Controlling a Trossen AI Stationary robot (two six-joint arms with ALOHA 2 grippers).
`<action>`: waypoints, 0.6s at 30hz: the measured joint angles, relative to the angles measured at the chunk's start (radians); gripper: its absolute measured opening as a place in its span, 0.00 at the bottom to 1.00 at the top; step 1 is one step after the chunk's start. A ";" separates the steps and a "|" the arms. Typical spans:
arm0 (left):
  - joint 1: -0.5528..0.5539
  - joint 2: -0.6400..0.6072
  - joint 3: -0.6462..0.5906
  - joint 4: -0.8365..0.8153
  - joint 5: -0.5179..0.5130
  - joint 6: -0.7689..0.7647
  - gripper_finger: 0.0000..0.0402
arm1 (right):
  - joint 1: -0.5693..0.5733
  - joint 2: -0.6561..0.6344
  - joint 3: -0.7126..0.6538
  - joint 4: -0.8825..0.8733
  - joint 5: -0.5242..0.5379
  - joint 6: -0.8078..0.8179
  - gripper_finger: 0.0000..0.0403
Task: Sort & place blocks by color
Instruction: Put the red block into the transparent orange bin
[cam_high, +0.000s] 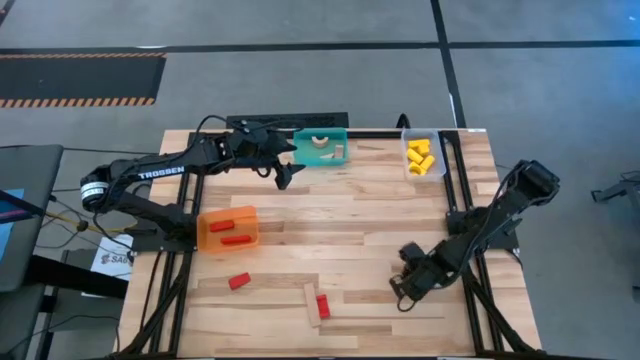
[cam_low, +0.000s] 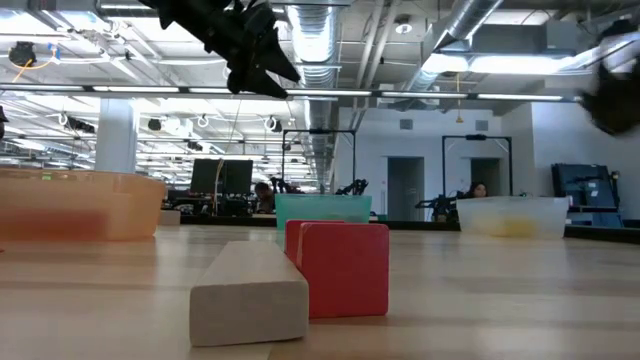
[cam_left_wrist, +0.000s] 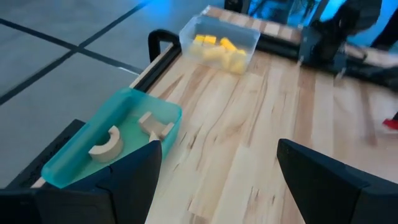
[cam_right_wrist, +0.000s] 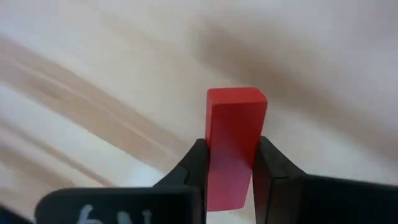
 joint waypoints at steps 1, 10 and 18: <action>0.001 0.000 0.000 -0.011 0.000 0.018 0.76 | -0.015 -0.012 0.014 0.002 0.063 -0.051 0.17; 0.068 -0.008 0.002 -0.124 -0.015 0.031 0.76 | -0.331 -0.056 0.078 0.238 0.270 -0.998 0.17; 0.100 -0.072 0.053 -0.329 -0.043 -0.043 0.76 | -0.634 0.052 0.090 0.512 -0.064 -1.560 0.17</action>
